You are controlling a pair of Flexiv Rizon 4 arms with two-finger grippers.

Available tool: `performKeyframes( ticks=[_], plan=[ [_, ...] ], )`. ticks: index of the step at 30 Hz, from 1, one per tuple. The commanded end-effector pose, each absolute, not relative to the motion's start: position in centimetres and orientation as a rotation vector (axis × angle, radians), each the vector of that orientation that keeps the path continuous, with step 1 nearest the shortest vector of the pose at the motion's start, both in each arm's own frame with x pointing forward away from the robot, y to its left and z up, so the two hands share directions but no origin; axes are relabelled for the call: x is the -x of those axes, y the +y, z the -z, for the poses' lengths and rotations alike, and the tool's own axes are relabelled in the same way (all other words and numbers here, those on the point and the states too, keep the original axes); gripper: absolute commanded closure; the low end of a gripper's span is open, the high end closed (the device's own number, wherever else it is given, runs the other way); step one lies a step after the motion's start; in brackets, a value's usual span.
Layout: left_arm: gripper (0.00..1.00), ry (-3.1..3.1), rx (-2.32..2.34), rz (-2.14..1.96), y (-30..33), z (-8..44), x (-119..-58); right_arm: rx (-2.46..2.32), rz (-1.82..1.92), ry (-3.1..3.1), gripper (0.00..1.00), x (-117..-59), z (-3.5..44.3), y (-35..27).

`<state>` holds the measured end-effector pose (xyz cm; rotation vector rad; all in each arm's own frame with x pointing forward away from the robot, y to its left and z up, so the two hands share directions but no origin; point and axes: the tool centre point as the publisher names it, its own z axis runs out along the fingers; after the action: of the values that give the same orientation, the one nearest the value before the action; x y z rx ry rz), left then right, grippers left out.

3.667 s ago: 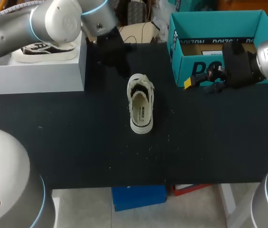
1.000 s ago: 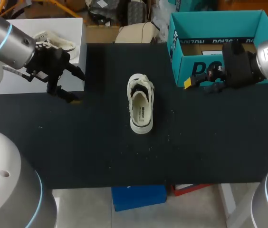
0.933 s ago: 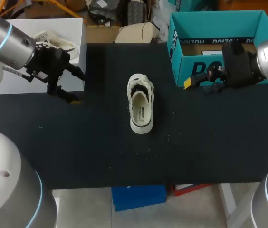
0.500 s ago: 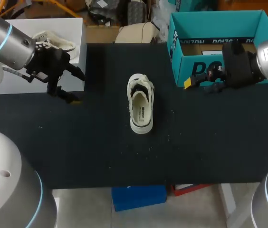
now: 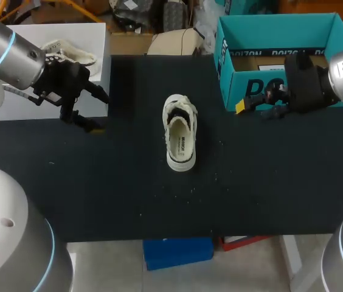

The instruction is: Take the shoe out of the shoebox, open the shoe tongue, remove and reinsert the insole, then place the shoe into the shoebox

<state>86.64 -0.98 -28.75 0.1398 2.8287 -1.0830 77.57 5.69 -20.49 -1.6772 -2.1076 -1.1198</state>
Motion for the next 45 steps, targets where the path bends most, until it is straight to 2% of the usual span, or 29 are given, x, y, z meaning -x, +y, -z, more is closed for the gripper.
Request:
performKeyframes(
  ticks=[1,5,15,21,45],
  plan=[
    [0.00,2.826,-0.140,1.080,-1.0,28.9,-86.6,1.679,1.118,-2.108,0.00,-77.6,20.4,5.7],
    [0.00,2.826,-0.140,1.080,-1.0,28.9,-86.6,1.679,1.118,-2.108,0.00,-77.6,20.4,5.7],
    [0.00,2.826,-0.140,1.080,-1.0,28.9,-86.6,1.628,0.623,-2.354,0.00,-80.7,20.1,6.8],
    [0.00,2.826,-0.140,1.080,-1.0,28.9,-86.6,1.708,0.469,-2.359,0.00,-82.5,21.2,7.5],
    [0.00,2.826,-0.140,1.080,-1.0,28.9,-86.6,1.821,0.294,-2.418,0.00,-88.6,27.8,13.3]
  ],
)
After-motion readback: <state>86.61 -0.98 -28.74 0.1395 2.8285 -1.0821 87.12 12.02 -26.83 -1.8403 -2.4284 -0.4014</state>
